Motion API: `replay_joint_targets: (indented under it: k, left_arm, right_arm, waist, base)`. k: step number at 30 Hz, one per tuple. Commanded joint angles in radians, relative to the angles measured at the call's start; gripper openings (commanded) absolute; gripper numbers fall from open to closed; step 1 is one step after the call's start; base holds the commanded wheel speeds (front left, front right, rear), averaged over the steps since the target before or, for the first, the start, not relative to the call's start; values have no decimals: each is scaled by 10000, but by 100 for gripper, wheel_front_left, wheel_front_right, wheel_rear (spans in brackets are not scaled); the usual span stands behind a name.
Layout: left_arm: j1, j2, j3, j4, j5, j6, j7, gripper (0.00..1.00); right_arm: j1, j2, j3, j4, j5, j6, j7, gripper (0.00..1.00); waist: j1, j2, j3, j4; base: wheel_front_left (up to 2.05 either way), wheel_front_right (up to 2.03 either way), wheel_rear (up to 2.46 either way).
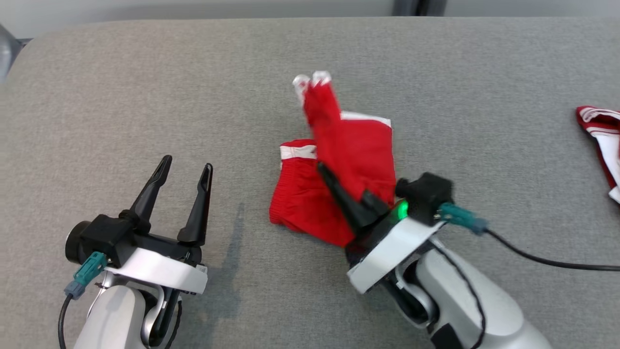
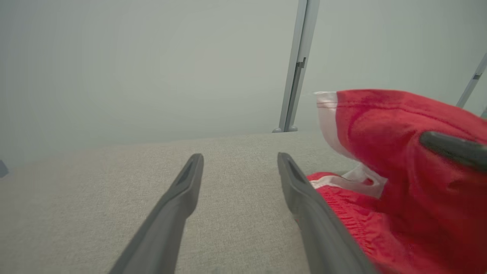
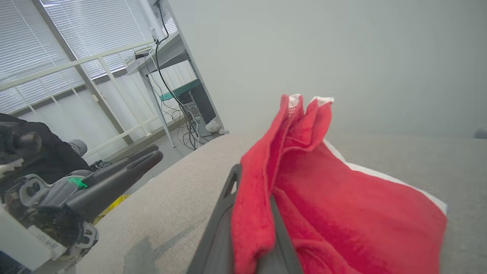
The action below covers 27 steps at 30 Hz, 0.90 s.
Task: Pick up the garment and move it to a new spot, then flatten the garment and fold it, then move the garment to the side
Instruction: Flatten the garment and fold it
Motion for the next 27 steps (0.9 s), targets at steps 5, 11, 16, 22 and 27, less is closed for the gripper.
replay_joint_targets:
  k: [5,11,16,22,27]
  left_arm:
    - [-178,-89,-123,97,-78,20,-33,100]
    - [-149,-177,-137,202,-106,14,-43,100]
    - [-194,-239,-53,164,-83,9,-47,100]
    - [4,-298,109,124,38,65,-47,100]
    - [149,-251,303,137,87,167,-48,100]
  right_arm:
    - [-432,144,1239,1251,443,-2,98,0]
    - [-722,166,2074,1731,1158,-2,-86,68]
    - [-866,171,2642,1489,1210,-2,-185,100]
    - [-281,52,2356,716,433,-3,-208,100]
    - [685,-384,914,-604,-343,-3,-203,100]
  waist:
    - [0,0,133,532]
    - [0,0,221,664]
    - [0,0,204,594]
    - [0,0,-51,363]
    - [0,0,-372,125]
  base:
    - [0,0,0]
    - [0,0,0]
    - [0,0,0]
    - [0,0,0]
    - [0,0,0]
